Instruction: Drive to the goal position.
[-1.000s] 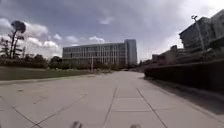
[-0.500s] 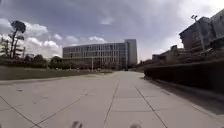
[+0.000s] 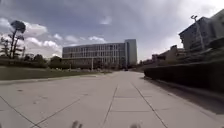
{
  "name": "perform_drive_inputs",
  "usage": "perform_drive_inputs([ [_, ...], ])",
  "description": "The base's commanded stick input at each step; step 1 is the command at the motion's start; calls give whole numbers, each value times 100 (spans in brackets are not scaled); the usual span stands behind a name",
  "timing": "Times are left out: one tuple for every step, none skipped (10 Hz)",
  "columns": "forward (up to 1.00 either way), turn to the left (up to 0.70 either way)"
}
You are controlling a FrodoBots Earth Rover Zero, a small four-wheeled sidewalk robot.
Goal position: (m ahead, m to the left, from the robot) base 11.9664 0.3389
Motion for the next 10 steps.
perform_drive_inputs([
  [0, -70],
  [0, -70],
  [0, -70],
  [0, -70],
  [0, -70],
  [0, -70],
  [0, -70],
  [0, -70],
  [0, -70],
  [0, -70],
])
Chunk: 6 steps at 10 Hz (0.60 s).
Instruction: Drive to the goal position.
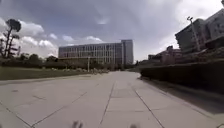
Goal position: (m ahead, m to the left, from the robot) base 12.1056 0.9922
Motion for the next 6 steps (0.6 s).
perform_drive_inputs([
  [0, -70],
  [0, -70],
  [0, -70],
  [0, -32],
  [0, 0],
  [0, 0],
])
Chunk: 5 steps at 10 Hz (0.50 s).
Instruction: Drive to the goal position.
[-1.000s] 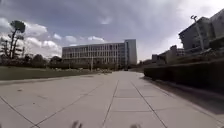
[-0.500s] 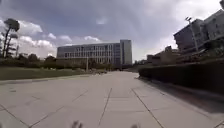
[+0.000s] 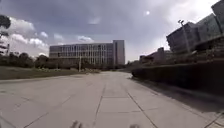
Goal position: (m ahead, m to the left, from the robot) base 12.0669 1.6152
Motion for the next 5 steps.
perform_drive_inputs([
  [8, 0],
  [34, 0],
  [70, 0],
  [70, 0],
  [70, 0],
])
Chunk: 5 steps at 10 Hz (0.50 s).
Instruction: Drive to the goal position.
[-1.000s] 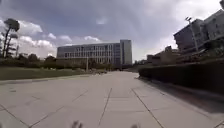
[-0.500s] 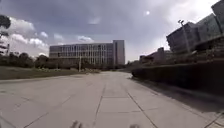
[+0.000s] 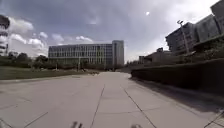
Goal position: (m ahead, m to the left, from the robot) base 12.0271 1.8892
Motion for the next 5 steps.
perform_drive_inputs([
  [70, 0],
  [70, 0],
  [70, 0],
  [70, 0],
  [70, 0],
])
